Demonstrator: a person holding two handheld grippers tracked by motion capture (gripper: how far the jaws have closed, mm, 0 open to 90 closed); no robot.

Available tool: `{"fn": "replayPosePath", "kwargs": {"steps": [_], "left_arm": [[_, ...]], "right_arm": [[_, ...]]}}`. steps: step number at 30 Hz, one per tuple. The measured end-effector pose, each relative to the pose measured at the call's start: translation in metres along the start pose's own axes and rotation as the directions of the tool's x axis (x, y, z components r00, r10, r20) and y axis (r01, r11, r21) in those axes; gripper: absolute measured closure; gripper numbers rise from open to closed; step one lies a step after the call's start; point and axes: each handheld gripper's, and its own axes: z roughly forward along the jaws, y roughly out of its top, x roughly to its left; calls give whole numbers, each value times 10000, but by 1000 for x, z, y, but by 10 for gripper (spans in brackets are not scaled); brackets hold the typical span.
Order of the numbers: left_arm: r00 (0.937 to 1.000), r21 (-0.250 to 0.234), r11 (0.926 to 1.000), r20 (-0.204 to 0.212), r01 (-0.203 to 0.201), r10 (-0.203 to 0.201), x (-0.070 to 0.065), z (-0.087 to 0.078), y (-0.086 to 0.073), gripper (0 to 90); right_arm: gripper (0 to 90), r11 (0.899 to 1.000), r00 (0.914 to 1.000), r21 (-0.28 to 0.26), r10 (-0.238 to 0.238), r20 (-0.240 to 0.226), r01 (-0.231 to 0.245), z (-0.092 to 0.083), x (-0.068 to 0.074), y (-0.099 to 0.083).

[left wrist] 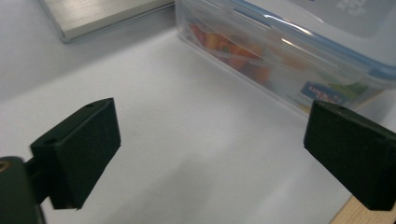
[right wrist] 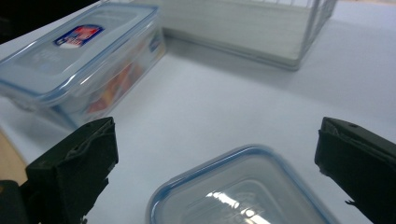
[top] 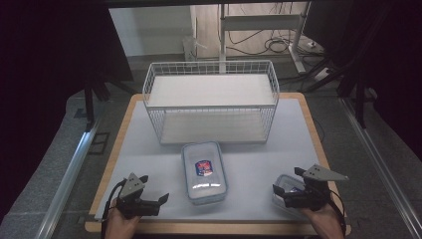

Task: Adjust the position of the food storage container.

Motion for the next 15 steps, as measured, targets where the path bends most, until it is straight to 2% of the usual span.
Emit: {"fn": "replayPosePath", "kwargs": {"steps": [1,2,4,5,6,9,15], "left_arm": [[10000,0,10000,0,0,0,0,0,0,41],[9997,61,9998,-144,-202,203,-2,1,1,44],[10000,39,10000,14,48,-48,-1,1,1,51],[10000,39,10000,14,48,-48,-1,1,1,54],[9995,-26,9996,126,277,-277,1,0,0,56],[9993,-122,9994,139,335,-333,2,-1,0,57],[9986,-198,9986,159,500,-497,4,0,-2,56]], "right_arm": [[0,10000,10000,0,0,0,0,0,0,0],[0,9997,9999,232,-27,-130,30,2,1,-1],[0,9985,9996,478,-271,92,267,4,3,-2],[0,9985,9996,478,-271,92,267,4,3,-2],[0,9980,9996,599,-227,139,218,6,4,-3],[0,9977,9997,660,-136,208,122,7,4,-3],[51,9967,9983,750,-354,471,318,7,5,-5]]}}
